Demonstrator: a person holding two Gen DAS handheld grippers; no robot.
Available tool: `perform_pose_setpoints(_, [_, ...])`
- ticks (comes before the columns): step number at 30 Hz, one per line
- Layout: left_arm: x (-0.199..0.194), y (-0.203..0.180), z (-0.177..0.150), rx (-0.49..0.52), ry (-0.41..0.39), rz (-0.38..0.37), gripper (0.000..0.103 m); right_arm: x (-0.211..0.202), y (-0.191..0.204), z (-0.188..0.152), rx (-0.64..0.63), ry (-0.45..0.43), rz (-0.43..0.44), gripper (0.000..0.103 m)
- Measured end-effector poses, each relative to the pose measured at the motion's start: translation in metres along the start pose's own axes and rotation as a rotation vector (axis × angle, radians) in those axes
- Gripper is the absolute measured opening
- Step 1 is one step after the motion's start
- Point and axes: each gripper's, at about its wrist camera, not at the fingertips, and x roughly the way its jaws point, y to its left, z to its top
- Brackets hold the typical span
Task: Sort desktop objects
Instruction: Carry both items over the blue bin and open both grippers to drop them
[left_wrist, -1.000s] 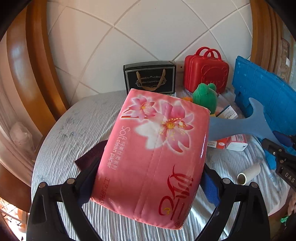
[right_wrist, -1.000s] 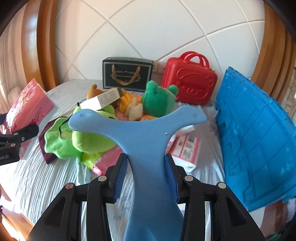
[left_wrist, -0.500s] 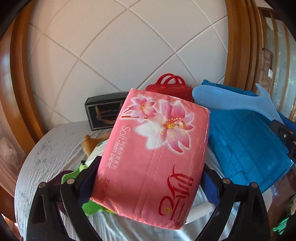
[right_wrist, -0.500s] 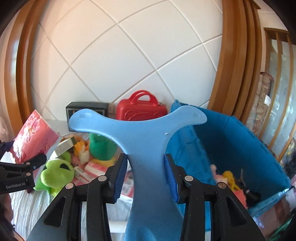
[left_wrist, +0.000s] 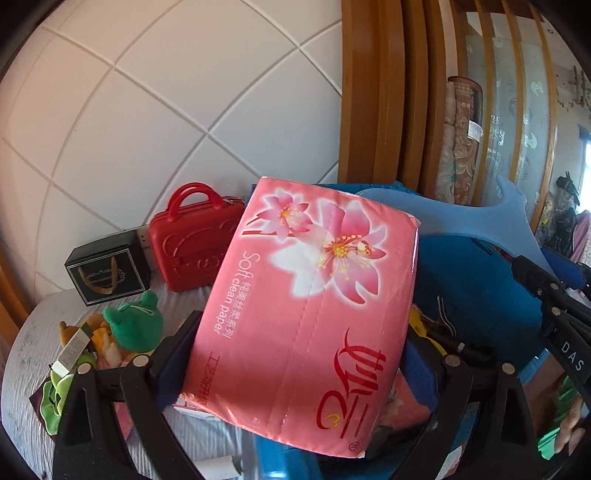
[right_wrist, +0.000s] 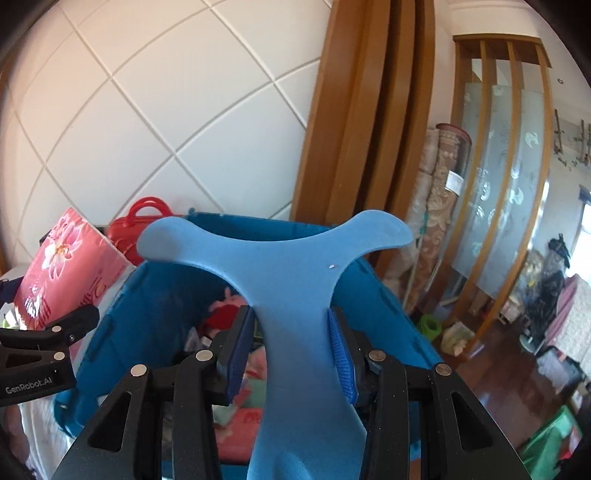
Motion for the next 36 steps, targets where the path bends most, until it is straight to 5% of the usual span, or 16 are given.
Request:
perform_pose_setpoints(9, [0.045,-0.049,0.003,0.014,0.113,0.0,0.097,0.04,-0.05,-0.021,0.038,0.074,-0.007,0.04])
perform_pose_setpoints(19, [0.049,-0.05,0.007,0.026,0.111,0.013,0.098,0.075,-0.058,-0.019,0.051,0.102,0.015,0.042])
perform_pose_setpoints(29, [0.029,-0.037,-0.003,0.029,0.088,-0.014,0.098,0.068,-0.062,-0.016,0.052,0.07,-0.002,0.098])
perform_pose_setpoints(36, [0.002,-0.017,-0.014,0.037,0.059,0.016,0.098,0.044,-0.055,-0.021,0.067,0.054,0.039,0.103])
